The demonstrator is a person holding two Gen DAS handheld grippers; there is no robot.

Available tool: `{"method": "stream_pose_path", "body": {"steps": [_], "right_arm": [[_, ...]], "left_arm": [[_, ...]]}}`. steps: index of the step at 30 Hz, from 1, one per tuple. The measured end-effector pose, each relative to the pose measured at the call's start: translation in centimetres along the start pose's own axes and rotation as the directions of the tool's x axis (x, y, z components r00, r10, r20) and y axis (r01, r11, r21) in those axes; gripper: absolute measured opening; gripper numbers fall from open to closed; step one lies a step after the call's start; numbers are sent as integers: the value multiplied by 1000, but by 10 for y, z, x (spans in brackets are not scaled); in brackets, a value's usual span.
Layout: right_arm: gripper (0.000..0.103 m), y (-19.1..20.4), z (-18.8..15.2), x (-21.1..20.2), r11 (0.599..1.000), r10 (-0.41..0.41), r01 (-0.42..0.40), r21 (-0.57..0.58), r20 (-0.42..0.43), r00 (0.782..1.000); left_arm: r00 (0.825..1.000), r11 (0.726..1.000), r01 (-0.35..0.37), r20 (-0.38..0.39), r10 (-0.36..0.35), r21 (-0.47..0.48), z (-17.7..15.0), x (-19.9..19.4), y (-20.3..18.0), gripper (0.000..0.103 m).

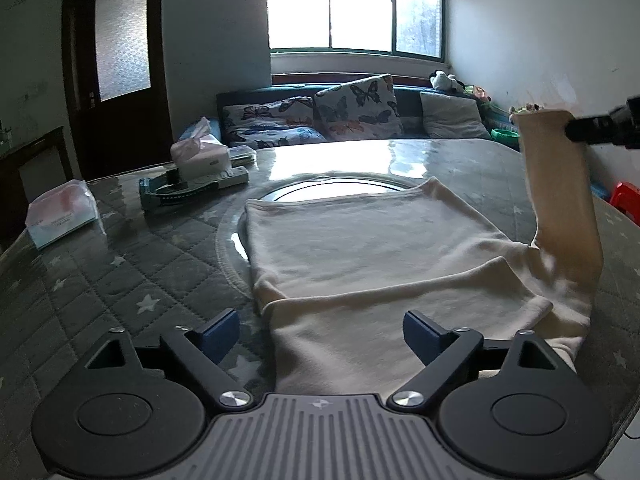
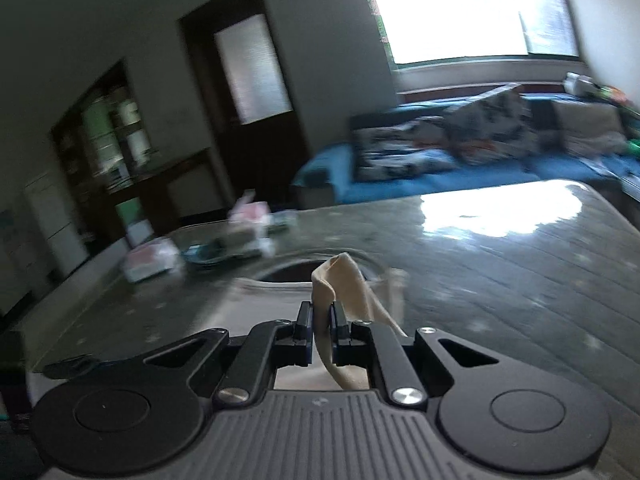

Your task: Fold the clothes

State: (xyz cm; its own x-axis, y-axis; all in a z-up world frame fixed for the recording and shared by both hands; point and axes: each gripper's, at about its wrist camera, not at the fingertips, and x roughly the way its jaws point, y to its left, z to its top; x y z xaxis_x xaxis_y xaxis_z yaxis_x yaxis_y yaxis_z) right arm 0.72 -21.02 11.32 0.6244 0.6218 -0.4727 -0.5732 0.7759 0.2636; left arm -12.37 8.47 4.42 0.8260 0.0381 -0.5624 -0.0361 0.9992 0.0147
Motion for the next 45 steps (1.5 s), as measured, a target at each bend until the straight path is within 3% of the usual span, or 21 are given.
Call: {"method": "stream_pose_path", "body": {"steps": [5, 15, 22, 27, 31, 34, 37, 41, 45], "right_arm": [[7, 43, 6, 20, 993, 84, -86, -81, -32, 996], [7, 110, -16, 64, 960, 155, -187, -208, -163, 974], [8, 133, -37, 81, 939, 174, -235, -250, -242, 955], [11, 138, -38, 81, 932, 175, -240, -273, -241, 955], [16, 125, -28, 69, 934, 147, -206, -291, -211, 966], [28, 104, -22, 58, 943, 83, -138, -303, -186, 979], [29, 75, -19, 48, 953, -4, -49, -299, -173, 985], [29, 36, -23, 43, 956, -118, 64, -285, -176, 977], [29, 8, -36, 47, 952, -178, 114, -284, -214, 961]], "left_arm": [[1000, 1000, -7, 9, 7, -29, -4, -6, 10, 102], [1000, 997, -23, 20, 24, -80, -11, -14, 30, 103], [999, 995, -30, 20, 32, -99, -15, -16, 37, 103], [999, 995, -33, 11, 34, -97, -15, -15, 35, 103], [999, 996, -36, 6, 37, -87, -12, -12, 31, 103], [999, 996, -43, -3, 43, -75, -8, -7, 26, 103], [999, 997, -50, -11, 49, -63, -4, -1, 21, 103], [998, 997, -59, -23, 58, -47, 1, 6, 14, 103], [997, 997, -71, -36, 69, -32, 6, 14, 7, 103]]}}
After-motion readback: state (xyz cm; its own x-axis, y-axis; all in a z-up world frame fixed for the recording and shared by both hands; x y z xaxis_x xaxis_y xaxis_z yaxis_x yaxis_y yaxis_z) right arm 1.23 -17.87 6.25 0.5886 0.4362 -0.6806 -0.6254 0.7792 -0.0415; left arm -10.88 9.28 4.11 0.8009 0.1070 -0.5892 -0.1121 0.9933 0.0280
